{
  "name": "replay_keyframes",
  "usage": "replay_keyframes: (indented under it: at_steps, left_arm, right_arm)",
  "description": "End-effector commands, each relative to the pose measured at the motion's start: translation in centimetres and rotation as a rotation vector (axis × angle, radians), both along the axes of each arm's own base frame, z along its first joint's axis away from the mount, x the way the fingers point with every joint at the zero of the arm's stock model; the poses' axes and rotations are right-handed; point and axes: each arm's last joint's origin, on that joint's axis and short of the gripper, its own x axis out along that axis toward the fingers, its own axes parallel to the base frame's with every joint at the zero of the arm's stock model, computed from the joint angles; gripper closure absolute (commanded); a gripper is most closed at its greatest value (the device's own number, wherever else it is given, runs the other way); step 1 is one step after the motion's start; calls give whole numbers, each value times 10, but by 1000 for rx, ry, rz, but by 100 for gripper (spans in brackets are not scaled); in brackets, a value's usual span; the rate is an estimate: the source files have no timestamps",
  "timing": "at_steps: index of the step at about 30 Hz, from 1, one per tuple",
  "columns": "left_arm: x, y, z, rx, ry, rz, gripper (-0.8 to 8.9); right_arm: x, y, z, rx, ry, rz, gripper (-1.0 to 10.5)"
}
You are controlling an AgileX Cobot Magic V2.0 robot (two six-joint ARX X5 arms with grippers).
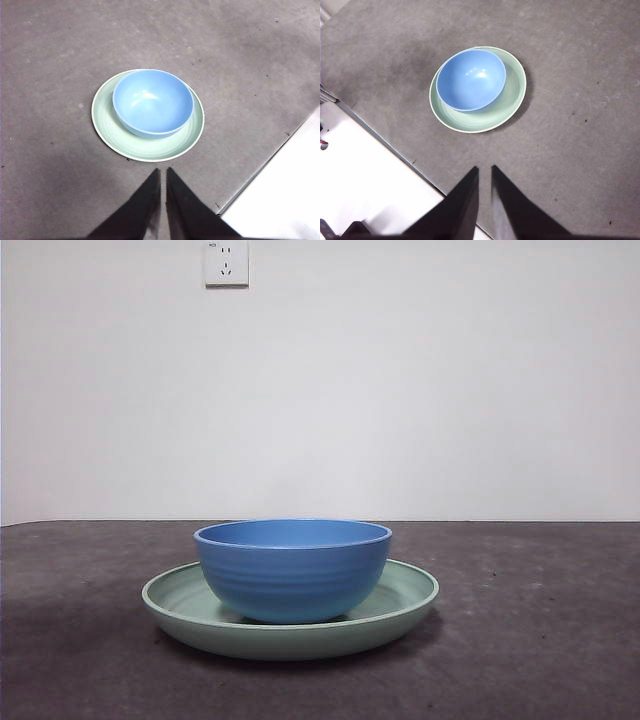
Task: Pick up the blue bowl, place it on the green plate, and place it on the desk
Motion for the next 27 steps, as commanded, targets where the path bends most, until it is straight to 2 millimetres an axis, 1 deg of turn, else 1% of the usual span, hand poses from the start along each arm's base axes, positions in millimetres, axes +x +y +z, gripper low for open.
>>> replay_keyframes:
  at_steps: [1,4,8,12,15,18,21,27]
  left_arm:
    - [-1,0,6,-18,-17,-6,794]
    - [-1,1,6,-20,-20,8,794]
    - [4,7,4,-18,-21,104,795]
    - [10,16,-3,-42,-70,253,794]
    - [14,23,-14,-74,-155,346,794]
    - [20,27,-31,-109,-242,423,794]
    - [26,31,-52,-127,-303,479,794]
    - [35,38,-103,-101,-360,554,794]
  right_arm:
    - [0,1,4,4,-22,14,910]
    - [0,1,4,3,-22,14,910]
    - [0,1,4,4,-22,14,910]
    - [0,1,4,4,-22,14,910]
    - [0,1,4,4,-22,14,910]
    - [0,1,4,4,-22,14,910]
    - [0,1,4,4,-22,14,910]
    - [0,1,4,3,-22,14,910]
